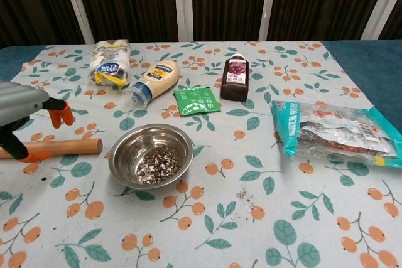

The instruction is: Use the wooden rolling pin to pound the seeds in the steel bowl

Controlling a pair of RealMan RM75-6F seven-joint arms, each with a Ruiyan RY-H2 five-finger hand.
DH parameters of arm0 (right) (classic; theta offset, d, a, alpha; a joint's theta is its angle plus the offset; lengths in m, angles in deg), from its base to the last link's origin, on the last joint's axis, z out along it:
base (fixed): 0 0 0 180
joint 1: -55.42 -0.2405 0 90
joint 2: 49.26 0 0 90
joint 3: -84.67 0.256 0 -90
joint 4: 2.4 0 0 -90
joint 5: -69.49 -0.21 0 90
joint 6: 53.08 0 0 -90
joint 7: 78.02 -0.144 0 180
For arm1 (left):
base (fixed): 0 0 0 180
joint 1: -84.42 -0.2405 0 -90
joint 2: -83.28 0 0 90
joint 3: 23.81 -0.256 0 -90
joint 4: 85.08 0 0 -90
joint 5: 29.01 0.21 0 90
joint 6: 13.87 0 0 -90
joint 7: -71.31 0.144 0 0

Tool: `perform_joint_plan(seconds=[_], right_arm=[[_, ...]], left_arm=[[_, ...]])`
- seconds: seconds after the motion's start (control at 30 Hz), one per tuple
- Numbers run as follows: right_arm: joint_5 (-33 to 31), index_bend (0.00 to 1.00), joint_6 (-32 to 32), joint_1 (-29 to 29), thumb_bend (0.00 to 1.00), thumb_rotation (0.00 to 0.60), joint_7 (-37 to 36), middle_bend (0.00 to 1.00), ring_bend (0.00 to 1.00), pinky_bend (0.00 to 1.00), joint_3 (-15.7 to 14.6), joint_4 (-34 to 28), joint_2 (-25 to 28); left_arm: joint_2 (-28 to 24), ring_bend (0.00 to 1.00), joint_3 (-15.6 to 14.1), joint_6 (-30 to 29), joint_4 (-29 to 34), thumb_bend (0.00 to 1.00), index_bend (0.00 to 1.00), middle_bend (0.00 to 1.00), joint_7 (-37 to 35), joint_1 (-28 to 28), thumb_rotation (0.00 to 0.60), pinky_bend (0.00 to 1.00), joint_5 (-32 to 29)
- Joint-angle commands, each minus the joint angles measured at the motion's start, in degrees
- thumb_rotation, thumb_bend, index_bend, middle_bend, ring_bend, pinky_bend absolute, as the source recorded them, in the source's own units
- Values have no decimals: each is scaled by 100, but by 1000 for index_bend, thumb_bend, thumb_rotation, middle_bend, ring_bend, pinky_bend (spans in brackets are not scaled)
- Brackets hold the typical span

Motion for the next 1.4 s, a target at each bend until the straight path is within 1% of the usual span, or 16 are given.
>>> perform_joint_plan(seconds=[0.03,0.17,0.43,0.67,1.0,1.4], right_arm=[[-12,0,-13,-5,353,600,-25,0,0,0,4,-10,8],[-15,0,-26,-8,353,600,-44,0,0,0,1,-19,16],[-22,0,-33,-6,353,600,-85,0,0,0,-1,-31,23],[-22,0,-48,-9,353,600,-106,0,0,0,-9,-47,30],[-54,0,-73,-10,353,600,-137,0,0,0,-7,-64,41],[-60,0,-85,-9,354,600,-126,0,0,0,-16,-82,47]], left_arm=[[263,849,36,-49,-160,413,293,302,223,216,600,959,-334],[452,849,40,-108,-326,413,307,312,324,355,600,959,-519],[733,851,26,-229,-618,413,342,356,274,513,600,959,-683],[828,851,-86,-318,-771,414,357,375,238,571,600,959,-770],[1007,851,-79,-296,-973,441,377,400,121,717,600,959,-922],[1108,851,-86,-371,-1032,441,391,417,-113,810,600,959,-876]])
